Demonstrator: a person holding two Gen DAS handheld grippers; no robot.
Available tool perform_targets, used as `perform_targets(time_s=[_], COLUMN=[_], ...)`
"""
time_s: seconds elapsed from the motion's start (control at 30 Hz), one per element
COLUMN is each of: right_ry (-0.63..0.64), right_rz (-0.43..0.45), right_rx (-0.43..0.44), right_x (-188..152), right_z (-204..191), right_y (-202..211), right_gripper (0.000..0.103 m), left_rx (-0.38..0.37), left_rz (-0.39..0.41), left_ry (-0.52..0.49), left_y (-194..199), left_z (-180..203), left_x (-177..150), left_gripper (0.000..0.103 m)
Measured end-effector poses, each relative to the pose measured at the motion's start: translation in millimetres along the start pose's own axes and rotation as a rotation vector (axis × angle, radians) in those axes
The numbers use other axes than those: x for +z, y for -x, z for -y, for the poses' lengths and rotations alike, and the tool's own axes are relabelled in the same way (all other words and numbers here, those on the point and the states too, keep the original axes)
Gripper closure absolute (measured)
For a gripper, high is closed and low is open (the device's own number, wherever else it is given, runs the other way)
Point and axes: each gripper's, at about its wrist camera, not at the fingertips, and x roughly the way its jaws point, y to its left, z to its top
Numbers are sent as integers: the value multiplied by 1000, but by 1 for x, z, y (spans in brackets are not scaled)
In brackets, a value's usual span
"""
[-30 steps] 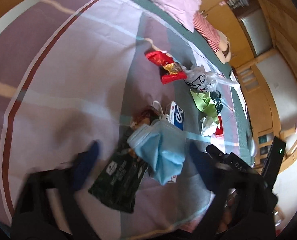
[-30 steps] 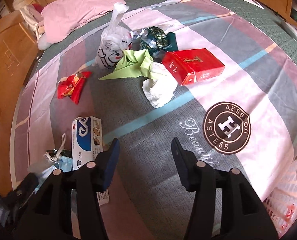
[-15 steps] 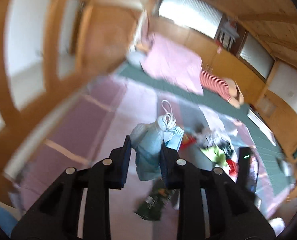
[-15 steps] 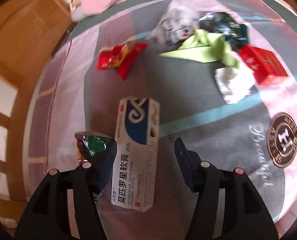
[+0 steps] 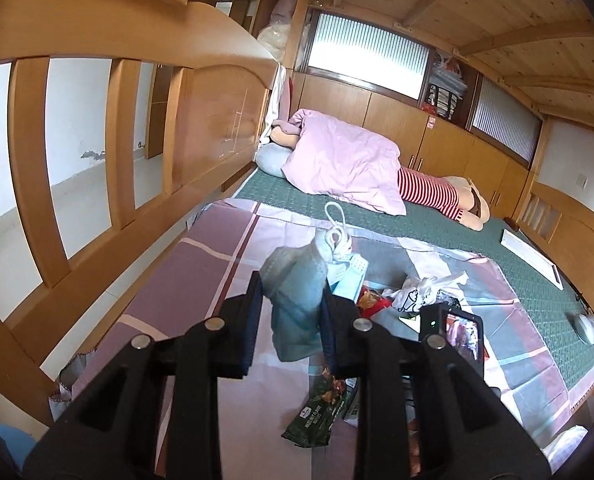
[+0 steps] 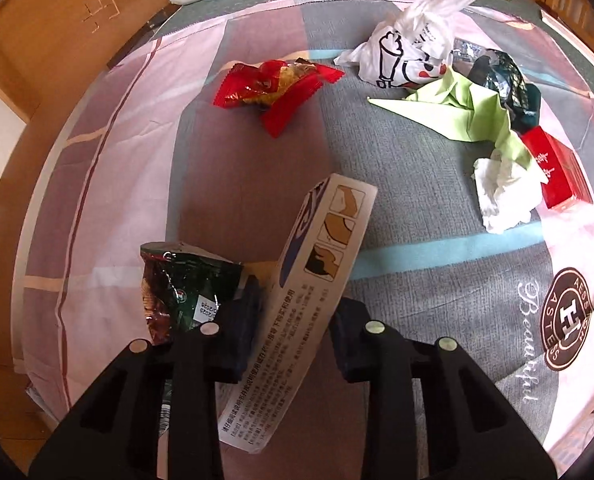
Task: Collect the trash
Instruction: 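Lift the face mask with the left tool while the right tool lifts the ointment box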
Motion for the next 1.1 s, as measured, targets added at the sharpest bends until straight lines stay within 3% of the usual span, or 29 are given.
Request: perform_targets(time_s=[0.17, 0.4, 1.1], right_ry=[-35, -110, 6], right_rz=[50, 143, 130], right_rx=[-19, -67, -56], right_x=[-2, -1, -9], right_z=[11, 39, 5], right_y=[16, 41, 42], right_gripper=[73, 73, 73], left_rx=[28, 68, 84], left_rz=[-40, -172, -253], left_ry=[-1, 25, 71], left_y=[-7, -29, -41], left_z=[-3, -7, -12], left_x=[-8, -27, -36], left_gripper=[76, 76, 76])
